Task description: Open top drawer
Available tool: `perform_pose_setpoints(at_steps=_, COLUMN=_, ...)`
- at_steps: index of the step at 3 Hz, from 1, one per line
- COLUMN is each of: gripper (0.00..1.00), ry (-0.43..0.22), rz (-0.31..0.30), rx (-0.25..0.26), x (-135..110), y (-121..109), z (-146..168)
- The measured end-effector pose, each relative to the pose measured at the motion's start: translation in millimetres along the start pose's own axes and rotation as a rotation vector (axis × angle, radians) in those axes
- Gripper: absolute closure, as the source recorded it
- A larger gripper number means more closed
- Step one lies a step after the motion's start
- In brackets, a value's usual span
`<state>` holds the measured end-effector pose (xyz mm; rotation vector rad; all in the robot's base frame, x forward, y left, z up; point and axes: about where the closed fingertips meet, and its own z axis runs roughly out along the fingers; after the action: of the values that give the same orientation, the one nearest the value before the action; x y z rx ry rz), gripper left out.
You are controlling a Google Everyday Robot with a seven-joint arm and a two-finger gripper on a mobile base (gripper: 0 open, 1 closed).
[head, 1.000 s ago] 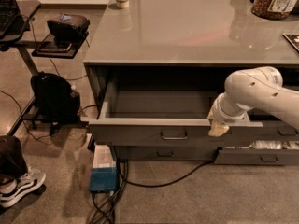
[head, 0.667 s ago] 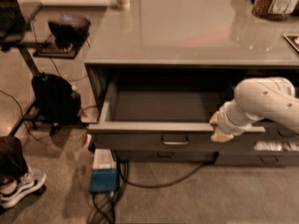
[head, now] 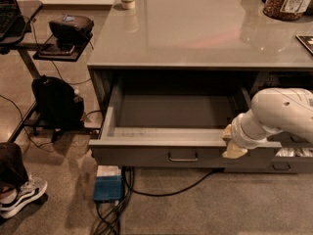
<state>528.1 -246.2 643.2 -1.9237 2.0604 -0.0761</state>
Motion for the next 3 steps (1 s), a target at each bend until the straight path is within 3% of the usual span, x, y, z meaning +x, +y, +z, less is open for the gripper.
perform_pose_setpoints(at_steps=1, gripper=1.00, ry=0.007, rz=0.004, rx=-0.007, x=0, y=-2, z=0)
perform_pose_setpoints(at_steps=2, gripper=1.00, ry=0.020, rz=-0.024, rx=-0.060, x=0, y=19, z=-2)
perform_pose_setpoints(at_steps=3, gripper=1.00, ry=0.001, rz=-0.046, rx=-0.069, x=-6, y=35, z=-7)
